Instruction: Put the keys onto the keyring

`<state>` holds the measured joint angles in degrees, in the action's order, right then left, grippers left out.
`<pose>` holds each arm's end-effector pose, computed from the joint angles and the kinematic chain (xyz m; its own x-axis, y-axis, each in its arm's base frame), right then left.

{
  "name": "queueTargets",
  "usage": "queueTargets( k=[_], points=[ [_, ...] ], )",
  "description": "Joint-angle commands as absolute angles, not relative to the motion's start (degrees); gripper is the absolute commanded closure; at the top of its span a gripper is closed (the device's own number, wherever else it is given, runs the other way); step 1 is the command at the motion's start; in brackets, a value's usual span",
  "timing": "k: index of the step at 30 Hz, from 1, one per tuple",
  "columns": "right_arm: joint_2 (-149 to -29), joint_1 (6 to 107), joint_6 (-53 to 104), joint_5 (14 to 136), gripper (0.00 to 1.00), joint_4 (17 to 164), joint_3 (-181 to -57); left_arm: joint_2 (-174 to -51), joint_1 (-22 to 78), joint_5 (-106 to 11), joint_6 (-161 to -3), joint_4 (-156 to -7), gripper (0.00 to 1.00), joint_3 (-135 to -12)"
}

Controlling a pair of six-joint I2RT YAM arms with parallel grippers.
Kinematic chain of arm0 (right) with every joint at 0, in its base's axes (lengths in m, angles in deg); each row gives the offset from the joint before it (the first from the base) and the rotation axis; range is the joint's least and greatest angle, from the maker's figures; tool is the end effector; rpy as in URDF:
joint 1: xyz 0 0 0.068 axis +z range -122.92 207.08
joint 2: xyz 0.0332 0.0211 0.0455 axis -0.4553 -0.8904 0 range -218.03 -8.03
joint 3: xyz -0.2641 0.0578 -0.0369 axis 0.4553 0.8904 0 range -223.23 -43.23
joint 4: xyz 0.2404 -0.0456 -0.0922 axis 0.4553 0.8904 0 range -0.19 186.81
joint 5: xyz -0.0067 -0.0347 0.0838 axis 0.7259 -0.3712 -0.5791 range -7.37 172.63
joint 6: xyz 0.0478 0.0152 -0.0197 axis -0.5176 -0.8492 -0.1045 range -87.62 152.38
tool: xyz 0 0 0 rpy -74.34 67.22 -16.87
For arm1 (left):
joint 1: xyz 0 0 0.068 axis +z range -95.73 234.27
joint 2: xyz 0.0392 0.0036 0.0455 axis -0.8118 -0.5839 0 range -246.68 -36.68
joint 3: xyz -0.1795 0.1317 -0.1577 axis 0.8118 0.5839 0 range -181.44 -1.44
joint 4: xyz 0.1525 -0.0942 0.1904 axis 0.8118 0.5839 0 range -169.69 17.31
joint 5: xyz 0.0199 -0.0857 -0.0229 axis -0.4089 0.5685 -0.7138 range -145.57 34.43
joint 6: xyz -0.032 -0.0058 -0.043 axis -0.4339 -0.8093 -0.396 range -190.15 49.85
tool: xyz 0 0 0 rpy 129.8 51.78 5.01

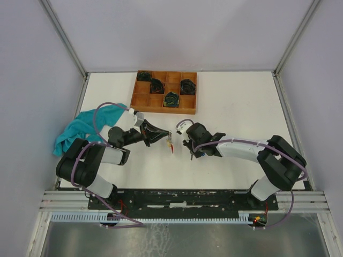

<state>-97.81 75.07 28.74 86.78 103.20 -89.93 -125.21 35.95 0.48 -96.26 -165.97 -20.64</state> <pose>0.2023 0.2207 0.1628 -0.6020 -0.5739 -0.5552 -0.6776 0.7350 -0.0251 0.2239 -0.1052 0.1967 -0.1602 -0.2058 -0.9654 0.9558 0.2118 -0.2038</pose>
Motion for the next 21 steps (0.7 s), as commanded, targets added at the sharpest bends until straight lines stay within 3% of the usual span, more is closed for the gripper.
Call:
queueTargets(
  k=[1, 7, 14, 21],
  points=[
    [-99.03, 75.43, 29.21, 87.73, 0.73, 102.85, -92.15, -125.42, 36.21, 1.54, -98.28, -172.57, 0.97, -21.92],
    [-100.09, 75.42, 29.17, 88.37, 0.77, 102.97, -92.62, -125.52, 36.23, 1.50, -98.36, -172.51, 0.97, -22.00],
    [-99.86, 75.42, 28.95, 89.26, 0.89, 103.62, -92.44, -125.55, 36.20, 1.64, -98.37, -172.65, 0.97, -21.98],
    [-97.95, 75.42, 28.69, 88.70, 0.81, 104.66, -92.02, -125.53, 36.17, 1.70, -98.45, -172.73, 0.97, -22.00]
  ],
)
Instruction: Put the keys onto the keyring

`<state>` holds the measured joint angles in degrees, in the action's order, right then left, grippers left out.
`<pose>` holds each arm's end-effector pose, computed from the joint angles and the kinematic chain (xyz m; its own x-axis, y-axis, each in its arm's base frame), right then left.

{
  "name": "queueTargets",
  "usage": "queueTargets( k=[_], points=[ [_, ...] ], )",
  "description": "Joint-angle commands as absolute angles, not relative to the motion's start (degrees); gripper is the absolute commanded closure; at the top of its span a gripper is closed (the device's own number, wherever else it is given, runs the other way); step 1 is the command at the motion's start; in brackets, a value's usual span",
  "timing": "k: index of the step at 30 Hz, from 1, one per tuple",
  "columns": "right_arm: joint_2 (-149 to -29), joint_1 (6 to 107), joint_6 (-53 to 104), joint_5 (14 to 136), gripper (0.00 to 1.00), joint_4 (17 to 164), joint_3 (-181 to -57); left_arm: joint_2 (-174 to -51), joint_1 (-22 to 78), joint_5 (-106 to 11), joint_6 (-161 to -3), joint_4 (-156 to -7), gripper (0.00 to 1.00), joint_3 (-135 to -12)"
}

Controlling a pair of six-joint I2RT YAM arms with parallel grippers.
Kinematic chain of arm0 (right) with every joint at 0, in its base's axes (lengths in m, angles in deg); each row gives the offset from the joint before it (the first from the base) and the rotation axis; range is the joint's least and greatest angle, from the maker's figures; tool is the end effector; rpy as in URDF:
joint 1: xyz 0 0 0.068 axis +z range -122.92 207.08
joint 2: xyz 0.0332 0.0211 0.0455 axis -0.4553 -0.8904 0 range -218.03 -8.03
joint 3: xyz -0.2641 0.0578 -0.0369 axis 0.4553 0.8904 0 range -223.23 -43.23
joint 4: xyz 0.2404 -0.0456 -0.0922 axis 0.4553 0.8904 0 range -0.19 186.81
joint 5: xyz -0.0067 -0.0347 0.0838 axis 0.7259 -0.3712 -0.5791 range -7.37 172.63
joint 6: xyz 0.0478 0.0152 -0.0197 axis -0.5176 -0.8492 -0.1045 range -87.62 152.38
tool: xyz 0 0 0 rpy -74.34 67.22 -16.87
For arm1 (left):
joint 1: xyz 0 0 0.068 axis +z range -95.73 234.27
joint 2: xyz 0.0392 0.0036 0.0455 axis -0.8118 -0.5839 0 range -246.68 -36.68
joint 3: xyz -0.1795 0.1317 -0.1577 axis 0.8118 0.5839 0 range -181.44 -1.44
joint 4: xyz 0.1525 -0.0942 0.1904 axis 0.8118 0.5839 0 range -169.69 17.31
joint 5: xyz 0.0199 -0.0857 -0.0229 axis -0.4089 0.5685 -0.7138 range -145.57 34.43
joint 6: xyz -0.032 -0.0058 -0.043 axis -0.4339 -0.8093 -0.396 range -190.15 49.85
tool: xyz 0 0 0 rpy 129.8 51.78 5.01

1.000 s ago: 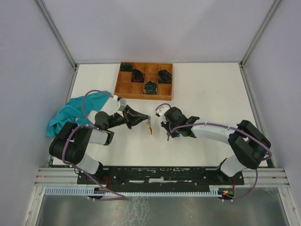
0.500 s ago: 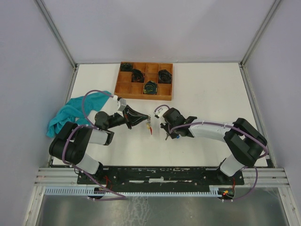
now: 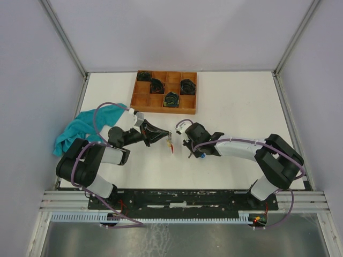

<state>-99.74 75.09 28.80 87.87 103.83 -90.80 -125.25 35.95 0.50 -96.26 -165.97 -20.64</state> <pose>0.2053 0.2232 0.1569 -0.6113 -0.5864 -0.5314 -0.6711 0.7400 -0.0445 0.2239 -0.1053 0.1966 -0.1609 -0.2054 -0.9653 0.9558 0.2115 -0.2043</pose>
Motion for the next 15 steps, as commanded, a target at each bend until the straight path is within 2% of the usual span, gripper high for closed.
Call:
queueTargets(
  k=[1, 15],
  points=[
    [-97.77, 75.42, 28.69, 88.70, 0.80, 104.78, -92.05, -125.53, 36.27, 1.73, -98.44, -172.72, 0.97, -22.00],
    [-96.93, 75.38, 28.43, 89.46, 0.80, 105.63, -92.40, -125.45, 36.20, 1.91, -98.54, -172.76, 0.97, -22.08]
  ],
)
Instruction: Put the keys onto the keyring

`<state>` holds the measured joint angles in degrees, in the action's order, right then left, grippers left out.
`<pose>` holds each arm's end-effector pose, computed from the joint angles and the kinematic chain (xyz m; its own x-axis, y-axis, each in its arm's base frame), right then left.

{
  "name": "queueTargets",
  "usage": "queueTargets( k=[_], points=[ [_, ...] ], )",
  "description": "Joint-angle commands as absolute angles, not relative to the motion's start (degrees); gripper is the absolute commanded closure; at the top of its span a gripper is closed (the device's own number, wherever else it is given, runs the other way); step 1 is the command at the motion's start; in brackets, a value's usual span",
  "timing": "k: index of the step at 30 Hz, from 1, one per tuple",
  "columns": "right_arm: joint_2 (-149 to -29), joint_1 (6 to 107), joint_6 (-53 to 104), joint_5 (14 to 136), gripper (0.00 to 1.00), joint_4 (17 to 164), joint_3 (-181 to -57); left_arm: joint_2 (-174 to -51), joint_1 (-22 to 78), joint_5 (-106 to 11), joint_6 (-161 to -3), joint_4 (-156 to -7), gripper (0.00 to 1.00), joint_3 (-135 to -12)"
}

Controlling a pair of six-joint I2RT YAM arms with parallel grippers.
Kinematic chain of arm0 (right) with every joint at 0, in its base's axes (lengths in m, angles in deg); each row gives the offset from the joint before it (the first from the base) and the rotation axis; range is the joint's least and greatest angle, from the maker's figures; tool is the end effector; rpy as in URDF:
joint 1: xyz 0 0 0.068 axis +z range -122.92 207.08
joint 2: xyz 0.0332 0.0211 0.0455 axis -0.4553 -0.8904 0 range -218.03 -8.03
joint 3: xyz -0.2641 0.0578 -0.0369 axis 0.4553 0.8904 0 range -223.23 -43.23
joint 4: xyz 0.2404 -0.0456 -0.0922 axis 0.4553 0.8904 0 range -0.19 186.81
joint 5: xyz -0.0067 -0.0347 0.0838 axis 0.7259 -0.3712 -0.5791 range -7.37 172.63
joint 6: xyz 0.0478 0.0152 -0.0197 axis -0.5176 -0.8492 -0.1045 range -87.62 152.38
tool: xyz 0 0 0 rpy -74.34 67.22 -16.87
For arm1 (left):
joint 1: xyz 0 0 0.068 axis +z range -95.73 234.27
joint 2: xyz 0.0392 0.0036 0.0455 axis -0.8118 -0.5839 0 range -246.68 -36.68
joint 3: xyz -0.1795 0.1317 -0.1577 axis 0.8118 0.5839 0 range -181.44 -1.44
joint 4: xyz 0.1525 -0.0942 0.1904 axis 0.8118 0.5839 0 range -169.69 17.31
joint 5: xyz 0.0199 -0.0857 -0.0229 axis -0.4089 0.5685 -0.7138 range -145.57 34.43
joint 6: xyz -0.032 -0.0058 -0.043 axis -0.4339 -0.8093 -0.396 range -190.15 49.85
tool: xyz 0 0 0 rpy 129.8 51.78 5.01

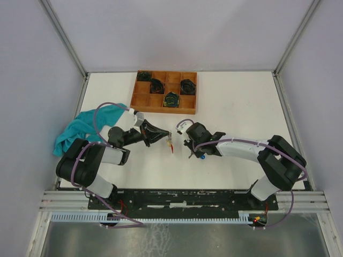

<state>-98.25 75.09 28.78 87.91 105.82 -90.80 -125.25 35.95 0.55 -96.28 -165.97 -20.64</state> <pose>0.2023 0.2199 0.1622 -0.6146 -0.5895 -0.5241 -0.6709 0.7401 -0.0457 0.2239 -0.1053 0.1966 -0.1614 -0.2051 -0.9653 0.9559 0.2107 -0.2046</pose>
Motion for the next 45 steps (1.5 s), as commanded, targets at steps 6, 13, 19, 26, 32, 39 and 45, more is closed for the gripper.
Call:
queueTargets(
  k=[6, 13, 19, 26, 32, 39, 45],
  points=[
    [-97.61, 75.42, 28.20, 90.08, 0.82, 105.63, -92.36, -125.44, 36.20, 1.97, -98.63, -172.75, 0.97, -22.09],
    [-98.47, 75.42, 28.09, 90.20, 0.87, 105.55, -92.54, -125.43, 36.21, 2.02, -98.63, -172.76, 0.97, -22.09],
    [-99.12, 75.42, 27.95, 89.68, 0.89, 105.75, -92.73, -125.49, 36.23, 2.09, -98.79, -172.78, 0.97, -22.18],
    [-98.78, 75.42, 27.80, 89.60, 0.99, 106.30, -93.13, -125.39, 36.21, 2.24, -98.79, -172.85, 0.97, -22.18],
    [-93.50, 75.42, 29.35, 88.14, 0.99, 108.03, -93.84, -126.02, 36.27, 3.00, -99.53, -173.51, 0.97, -22.49],
    [-86.20, 75.42, 35.06, 83.76, 0.99, 109.82, -95.21, -126.36, 36.19, 3.96, -99.30, -174.06, 0.97, -22.52],
    [-82.14, 75.42, 42.37, 77.09, 0.99, 111.29, -96.98, -127.17, 36.17, 5.31, -98.50, -175.70, 0.97, -22.19]
  ],
)
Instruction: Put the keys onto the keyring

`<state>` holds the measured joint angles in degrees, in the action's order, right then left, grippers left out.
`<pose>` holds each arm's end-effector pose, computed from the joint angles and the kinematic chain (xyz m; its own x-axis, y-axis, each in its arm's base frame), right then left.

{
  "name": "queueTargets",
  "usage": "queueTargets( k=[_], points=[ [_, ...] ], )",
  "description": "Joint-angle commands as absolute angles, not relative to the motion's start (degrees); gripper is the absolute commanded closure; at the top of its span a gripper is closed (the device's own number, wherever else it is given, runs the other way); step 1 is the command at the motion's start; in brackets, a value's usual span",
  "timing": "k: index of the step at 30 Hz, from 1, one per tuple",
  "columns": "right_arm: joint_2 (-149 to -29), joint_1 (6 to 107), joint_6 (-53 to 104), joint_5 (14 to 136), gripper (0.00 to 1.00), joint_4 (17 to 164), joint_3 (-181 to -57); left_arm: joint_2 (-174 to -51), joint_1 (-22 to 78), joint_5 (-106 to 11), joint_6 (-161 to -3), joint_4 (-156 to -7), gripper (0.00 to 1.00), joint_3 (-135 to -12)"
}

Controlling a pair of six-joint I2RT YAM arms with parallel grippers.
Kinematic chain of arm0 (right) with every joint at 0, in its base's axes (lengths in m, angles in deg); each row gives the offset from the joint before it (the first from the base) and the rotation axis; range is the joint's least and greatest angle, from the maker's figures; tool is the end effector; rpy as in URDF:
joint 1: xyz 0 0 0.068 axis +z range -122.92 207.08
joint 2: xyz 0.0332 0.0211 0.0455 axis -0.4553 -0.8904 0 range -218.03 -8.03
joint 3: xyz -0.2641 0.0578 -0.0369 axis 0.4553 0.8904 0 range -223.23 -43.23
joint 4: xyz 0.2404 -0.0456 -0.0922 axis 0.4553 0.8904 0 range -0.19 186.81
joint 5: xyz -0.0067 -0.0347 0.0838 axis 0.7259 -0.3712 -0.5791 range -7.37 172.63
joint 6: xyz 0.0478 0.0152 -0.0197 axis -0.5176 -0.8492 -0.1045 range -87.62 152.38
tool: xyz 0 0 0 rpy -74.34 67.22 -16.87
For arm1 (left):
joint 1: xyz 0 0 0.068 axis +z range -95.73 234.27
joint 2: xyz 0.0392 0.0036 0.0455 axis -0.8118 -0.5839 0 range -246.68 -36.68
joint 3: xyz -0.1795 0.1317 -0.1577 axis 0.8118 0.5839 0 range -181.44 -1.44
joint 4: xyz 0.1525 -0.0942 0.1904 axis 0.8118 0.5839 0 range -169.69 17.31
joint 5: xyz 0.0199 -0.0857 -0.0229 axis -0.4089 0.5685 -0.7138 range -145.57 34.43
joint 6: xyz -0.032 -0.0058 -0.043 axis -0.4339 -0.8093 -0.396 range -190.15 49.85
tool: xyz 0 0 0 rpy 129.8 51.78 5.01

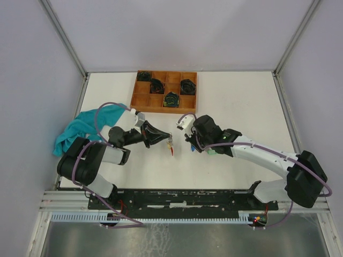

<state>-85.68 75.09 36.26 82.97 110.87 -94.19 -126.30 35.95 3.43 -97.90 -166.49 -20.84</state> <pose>0.1895 0.2102 0.2339 -0.4438 -0.5944 -0.6706 -0.7725 0.6331 -0.0499 0.2240 -0.1063 0.1936 -0.1988 -0.1868 -0.9621 0.9596 0.1624 -0.2298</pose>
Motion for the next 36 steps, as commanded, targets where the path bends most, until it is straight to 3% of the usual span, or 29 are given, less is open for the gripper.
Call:
queueTargets(
  k=[1, 10, 36],
  points=[
    [-81.26, 75.42, 43.33, 75.89, 0.99, 111.00, -96.99, -127.54, 36.18, 5.47, -98.60, -176.35, 0.97, -22.18],
    [-77.08, 75.43, 48.73, 66.32, 0.99, 108.26, -97.66, -129.58, 36.03, 8.66, -98.54, -178.75, 0.97, -22.79],
    [-85.54, 75.94, 53.21, 61.73, 0.99, 113.81, -107.33, -130.75, 34.51, 17.28, -93.99, -178.78, 0.97, -24.77]
  ],
)
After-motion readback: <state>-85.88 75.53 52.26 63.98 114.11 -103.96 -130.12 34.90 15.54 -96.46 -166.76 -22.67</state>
